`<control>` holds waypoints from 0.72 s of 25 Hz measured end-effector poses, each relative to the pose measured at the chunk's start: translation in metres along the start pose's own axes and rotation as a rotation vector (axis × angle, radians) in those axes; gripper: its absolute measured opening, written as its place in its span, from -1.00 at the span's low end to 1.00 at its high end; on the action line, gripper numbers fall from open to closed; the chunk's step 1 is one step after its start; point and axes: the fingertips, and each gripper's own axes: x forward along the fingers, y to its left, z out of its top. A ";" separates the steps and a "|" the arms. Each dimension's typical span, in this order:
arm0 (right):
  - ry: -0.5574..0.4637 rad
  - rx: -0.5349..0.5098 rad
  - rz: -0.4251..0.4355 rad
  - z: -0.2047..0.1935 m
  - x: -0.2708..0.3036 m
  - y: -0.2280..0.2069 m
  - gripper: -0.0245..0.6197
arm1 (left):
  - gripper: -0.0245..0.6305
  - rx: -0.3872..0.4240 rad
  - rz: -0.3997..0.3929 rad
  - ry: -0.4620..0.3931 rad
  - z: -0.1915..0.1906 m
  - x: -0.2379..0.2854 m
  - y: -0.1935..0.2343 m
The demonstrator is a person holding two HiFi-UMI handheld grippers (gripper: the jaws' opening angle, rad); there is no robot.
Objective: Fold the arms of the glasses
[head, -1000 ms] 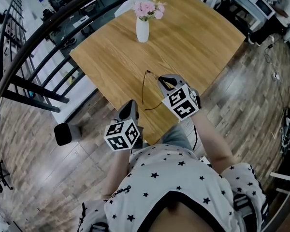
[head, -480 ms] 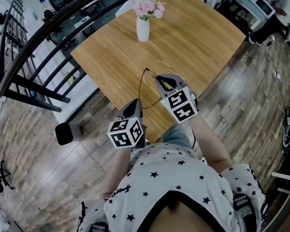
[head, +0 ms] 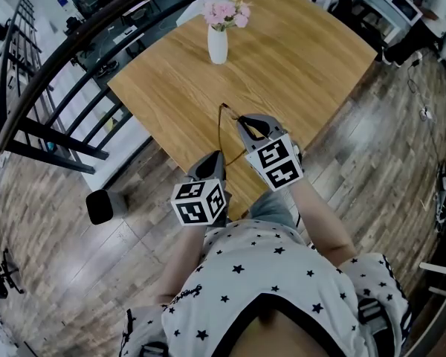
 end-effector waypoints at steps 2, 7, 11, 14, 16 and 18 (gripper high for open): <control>-0.006 0.004 0.000 0.001 0.000 0.001 -0.82 | -0.90 0.003 -0.006 0.006 0.000 0.002 -0.003; -0.024 0.008 -0.004 0.003 -0.001 0.003 -0.82 | -0.90 0.010 -0.026 0.021 0.000 0.008 -0.012; -0.033 0.016 -0.007 0.004 0.000 0.005 -0.82 | -0.90 0.015 -0.045 0.024 0.002 0.014 -0.017; -0.042 0.029 -0.007 0.005 0.001 0.005 -0.82 | -0.90 0.021 -0.057 0.029 0.003 0.020 -0.021; -0.048 0.039 -0.002 0.006 0.001 0.006 -0.82 | -0.90 0.023 -0.062 0.033 0.004 0.023 -0.023; -0.054 0.048 0.003 0.006 0.000 0.008 -0.82 | -0.90 0.022 -0.069 0.038 0.004 0.025 -0.026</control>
